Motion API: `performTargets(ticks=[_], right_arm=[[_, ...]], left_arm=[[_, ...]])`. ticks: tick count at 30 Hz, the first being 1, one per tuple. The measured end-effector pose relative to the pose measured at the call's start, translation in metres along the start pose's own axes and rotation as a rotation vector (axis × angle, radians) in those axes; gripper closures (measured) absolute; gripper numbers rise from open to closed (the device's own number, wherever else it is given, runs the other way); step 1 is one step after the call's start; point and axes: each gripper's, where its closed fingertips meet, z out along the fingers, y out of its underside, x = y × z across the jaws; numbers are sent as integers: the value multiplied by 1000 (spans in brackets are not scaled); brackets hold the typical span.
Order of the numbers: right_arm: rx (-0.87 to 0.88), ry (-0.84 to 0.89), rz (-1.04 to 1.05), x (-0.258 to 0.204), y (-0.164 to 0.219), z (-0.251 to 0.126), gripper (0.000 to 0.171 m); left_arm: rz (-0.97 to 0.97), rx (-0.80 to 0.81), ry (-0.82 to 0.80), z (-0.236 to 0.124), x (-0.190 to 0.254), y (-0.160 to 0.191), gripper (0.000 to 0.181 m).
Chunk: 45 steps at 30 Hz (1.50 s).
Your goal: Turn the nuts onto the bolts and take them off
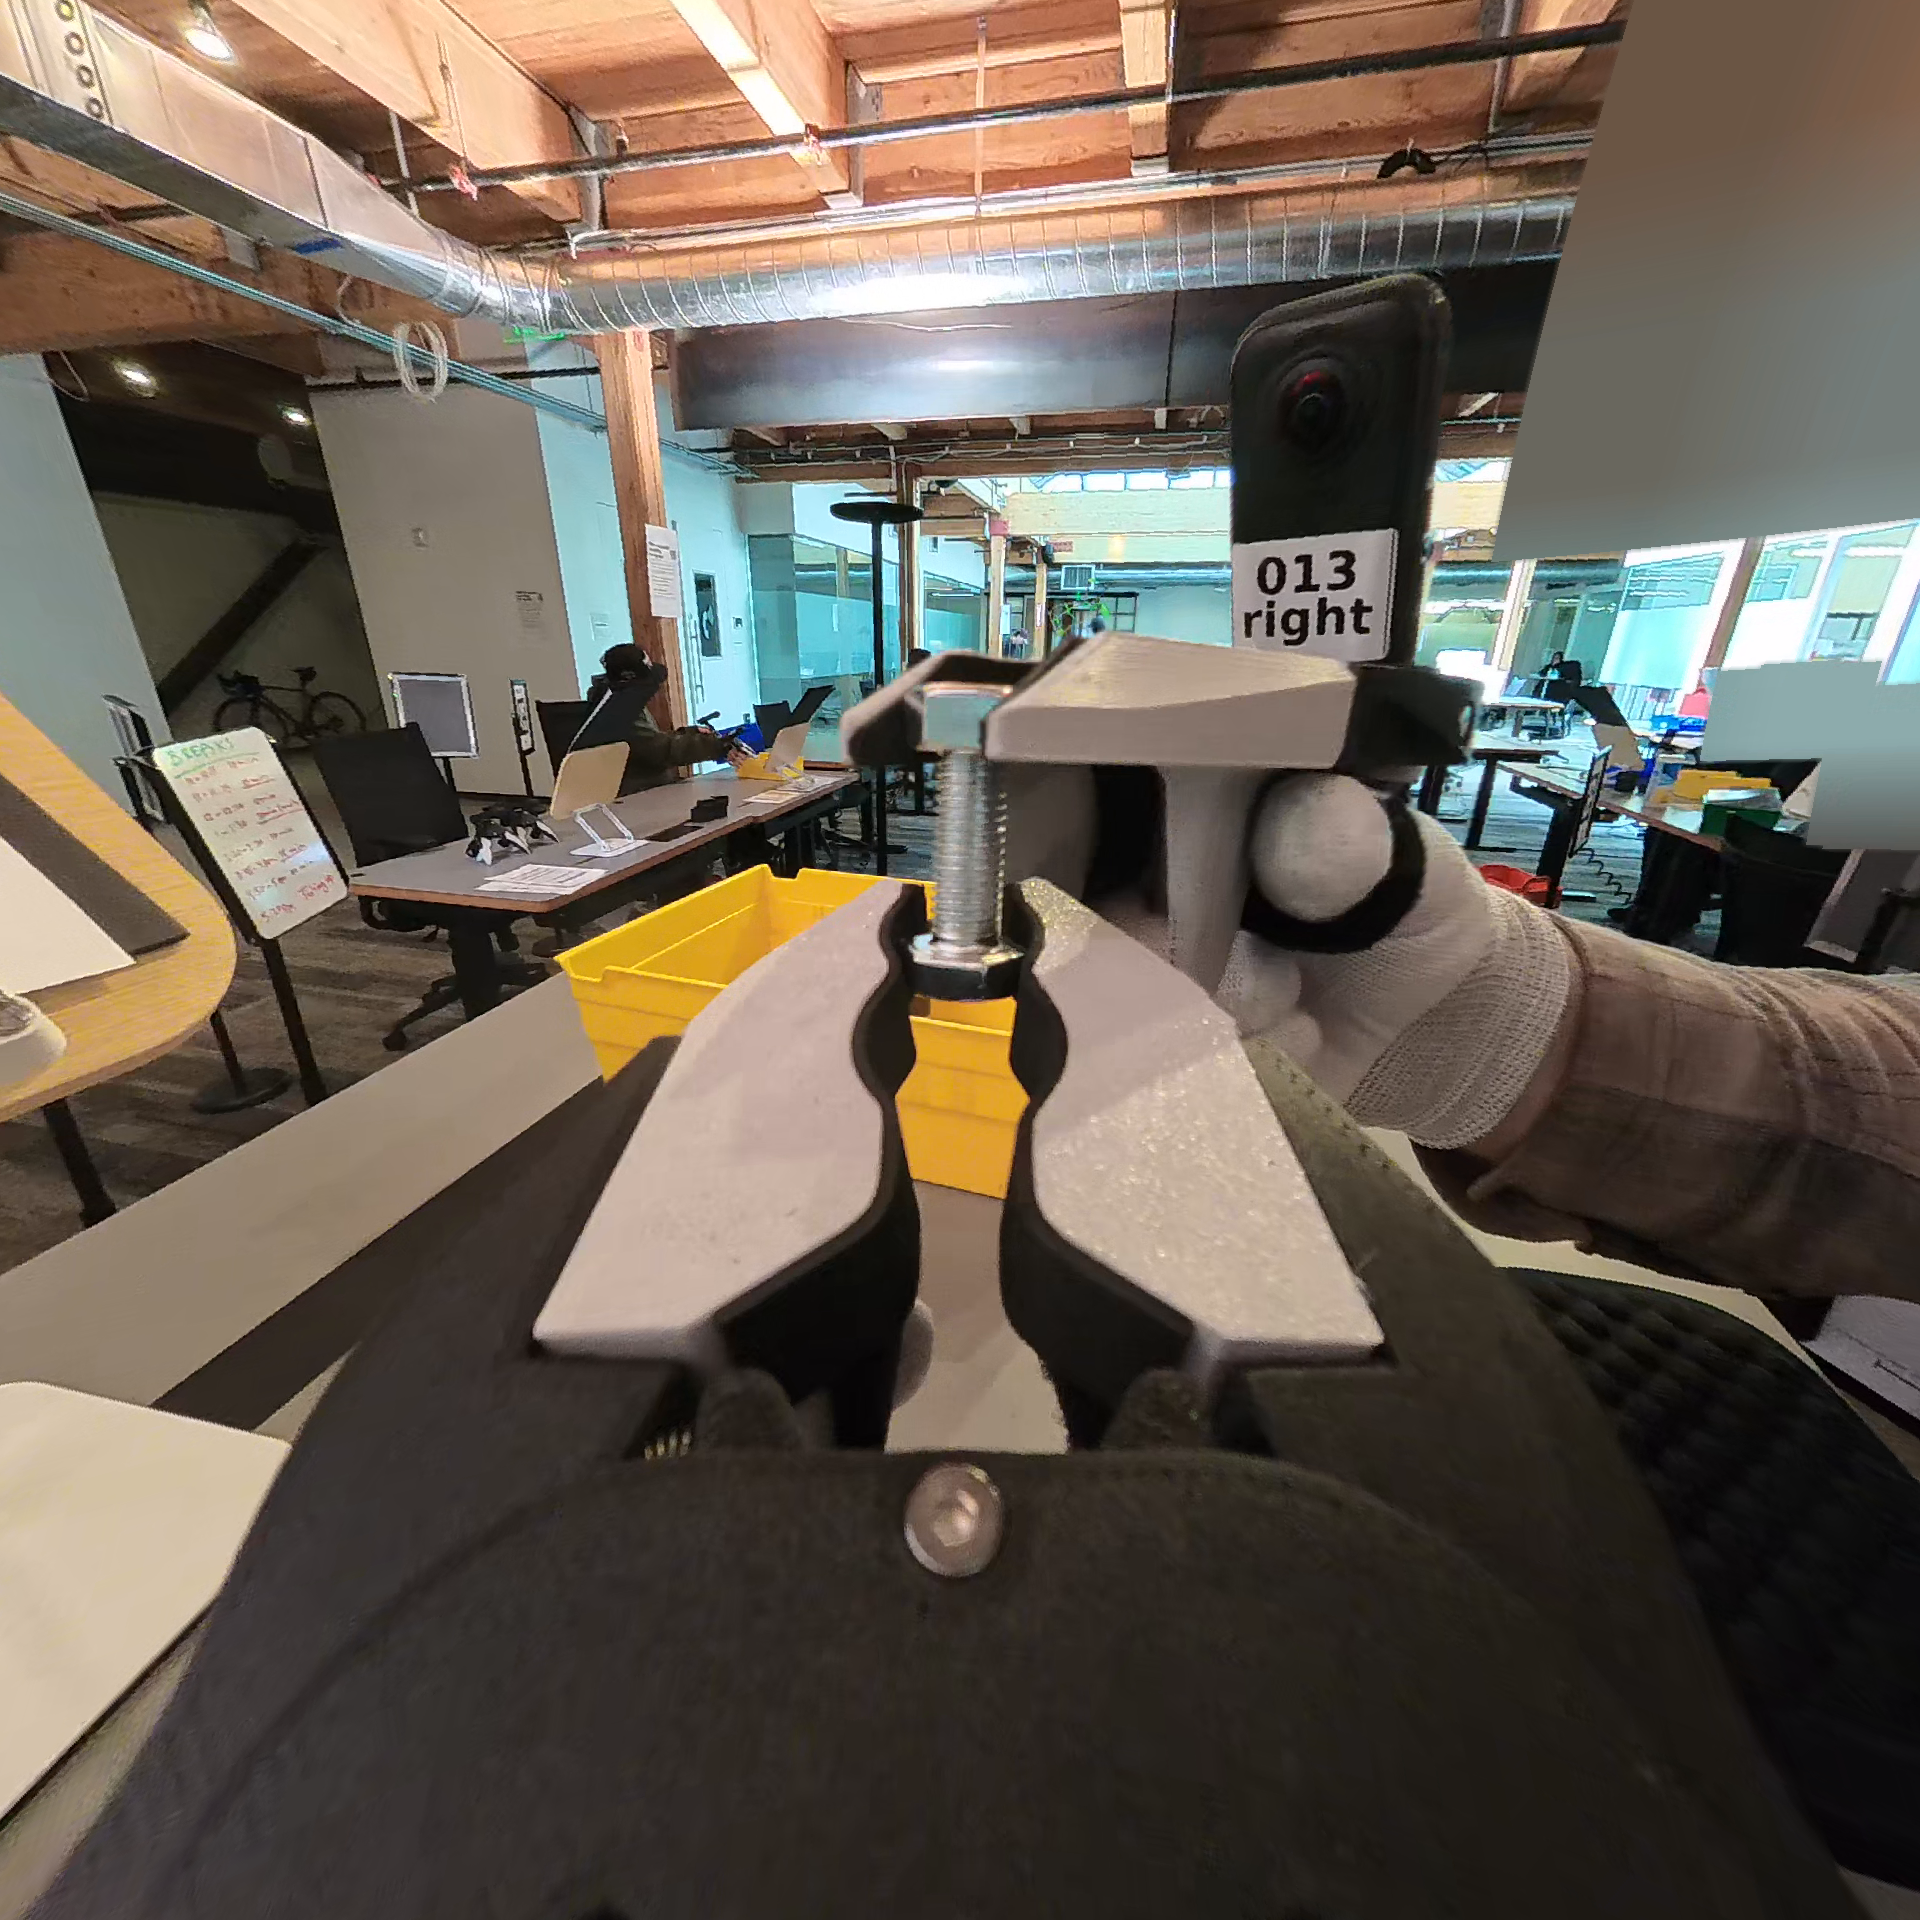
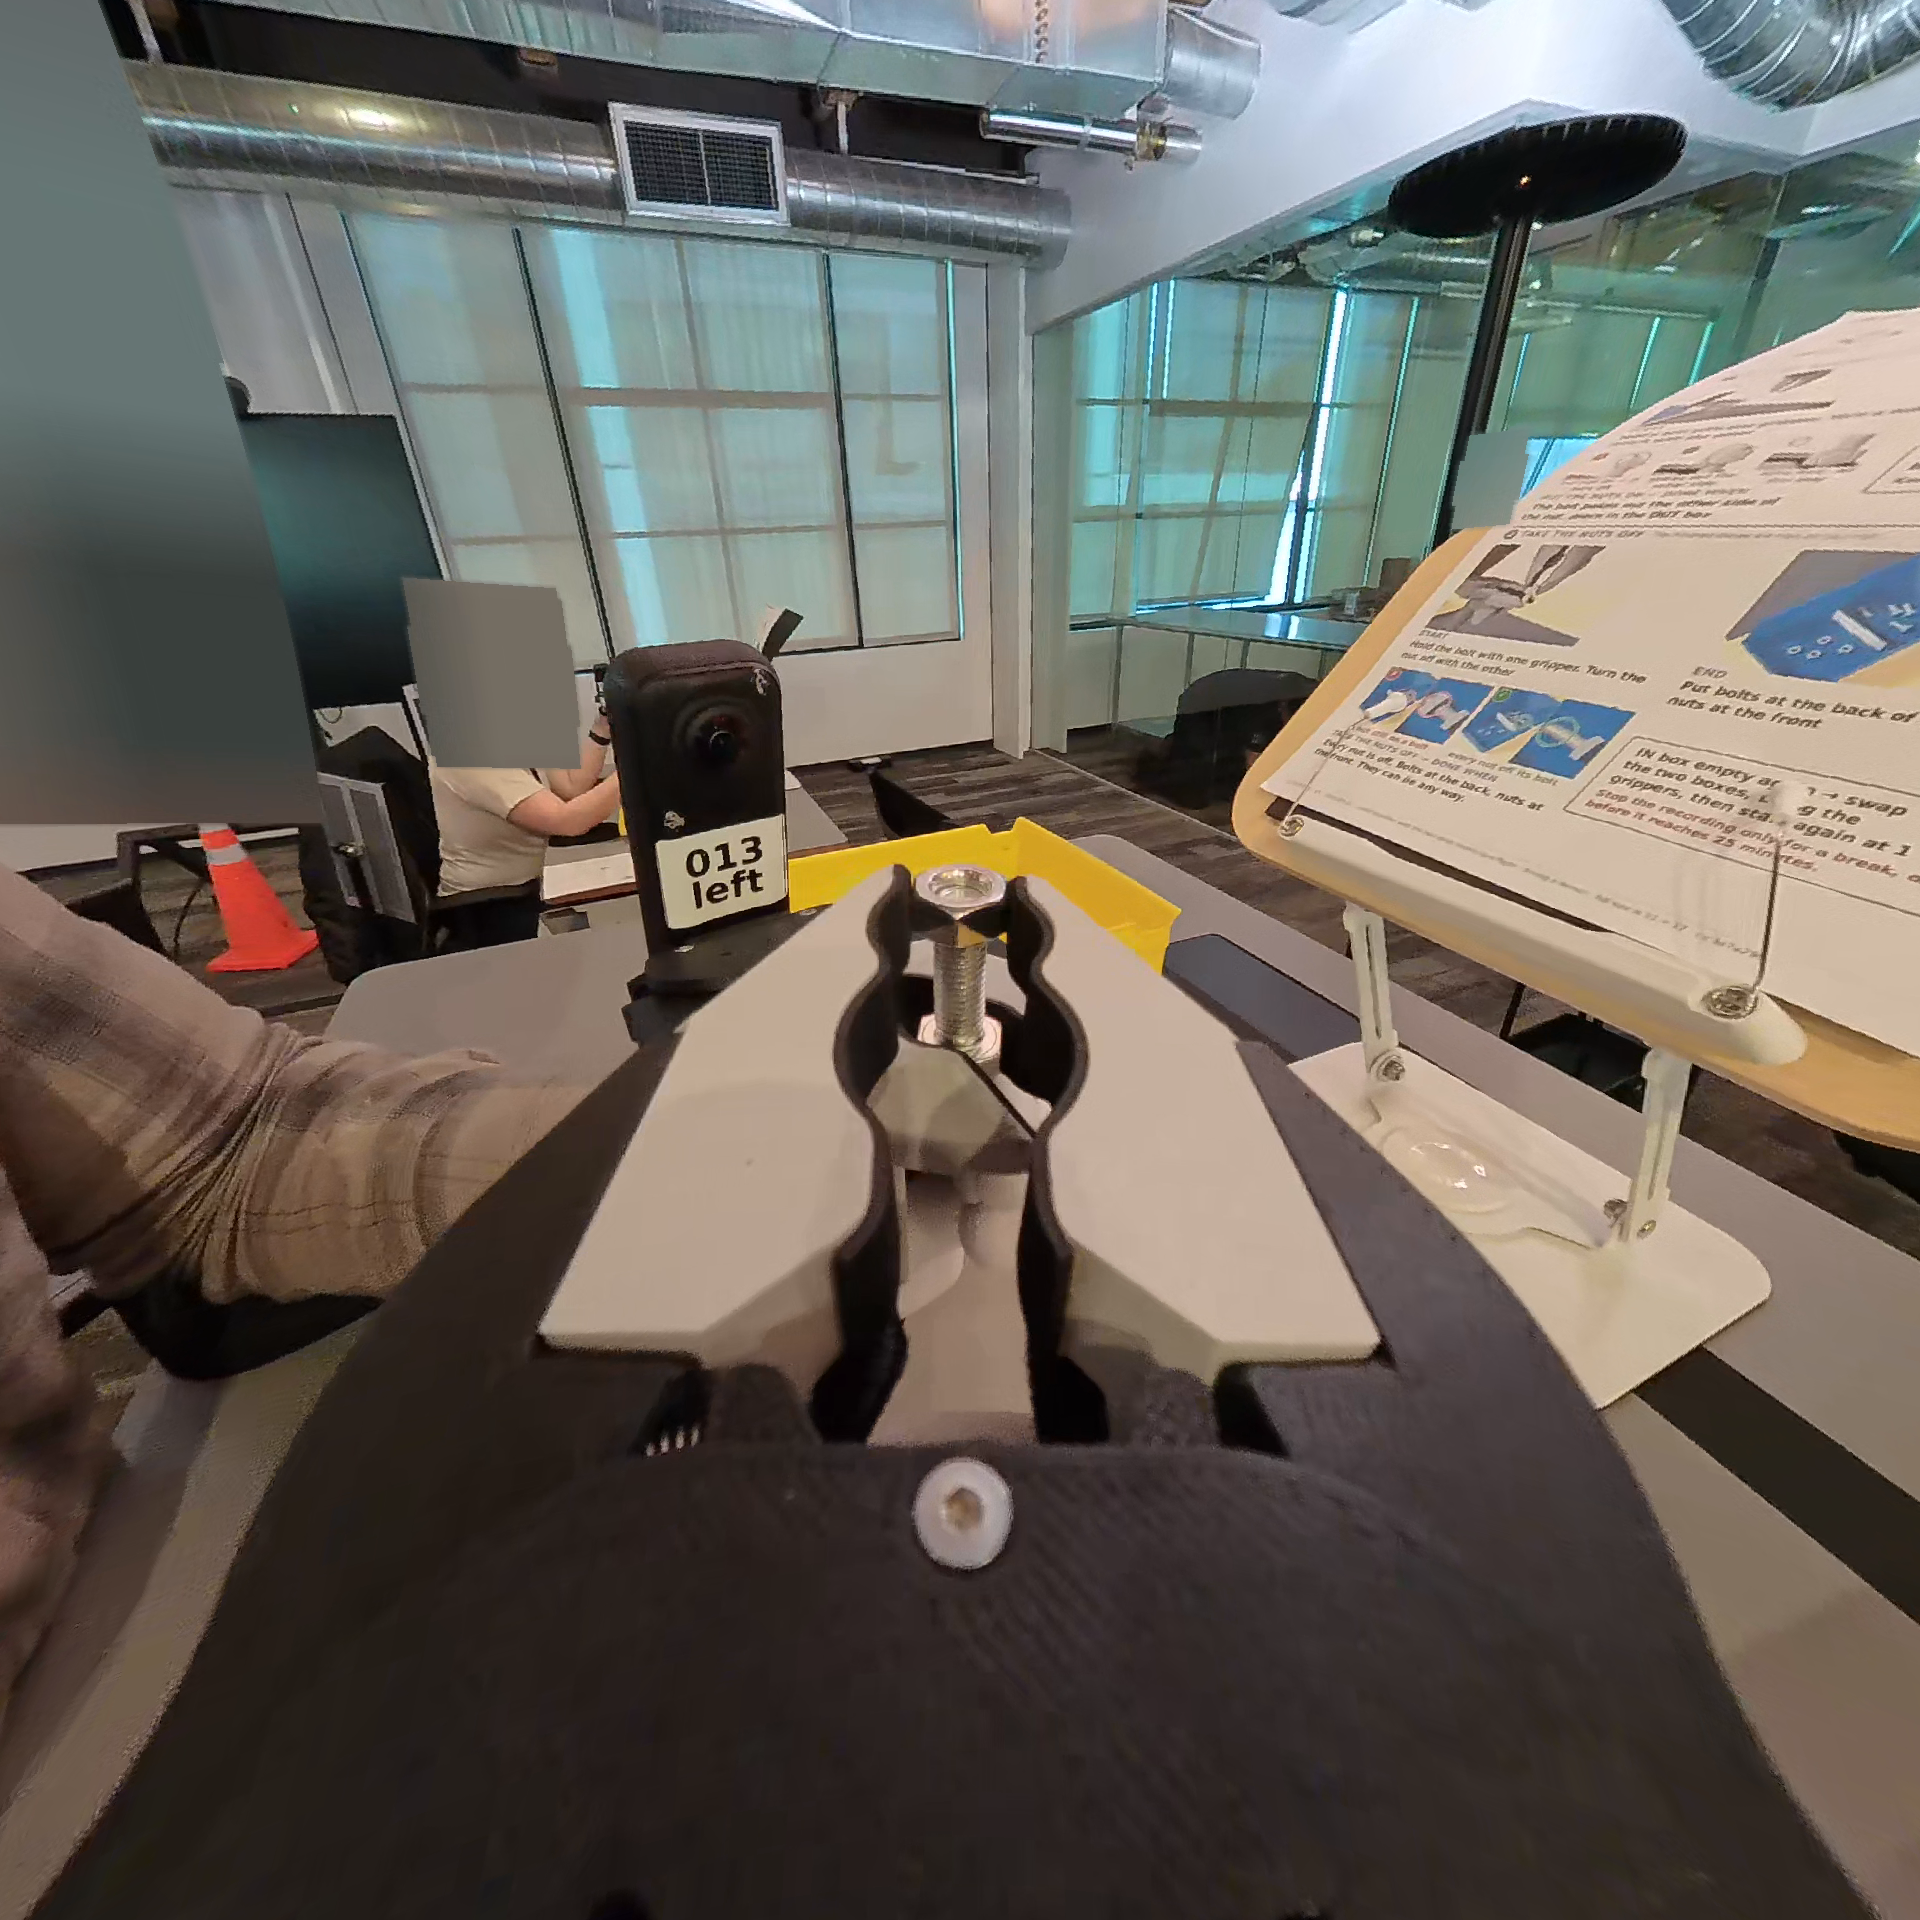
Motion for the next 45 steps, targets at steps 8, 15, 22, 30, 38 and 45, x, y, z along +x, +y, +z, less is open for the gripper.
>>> performTargets(ticks=[8,15,22,30,38,45], right_arm=[[-6,-61,-31,-6,-2,1,156],[-61,-312,-16,-20,-2,-6,156],[-186,-741,-5,-46,5,-29,155],[-207,-1000,42,-58,4,-40,155],[-77,-520,-45,-23,-2,-15,121],[6,-187,-78,-15,-3,-11,130]], left_arm=[[2,-1,33,0,5,-2,166],[-7,-28,141,0,22,-1,167],[-25,-66,317,3,55,7,167],[-47,-58,375,4,70,7,167],[-47,-55,205,4,33,6,167],[-22,-75,104,6,19,11,167]])
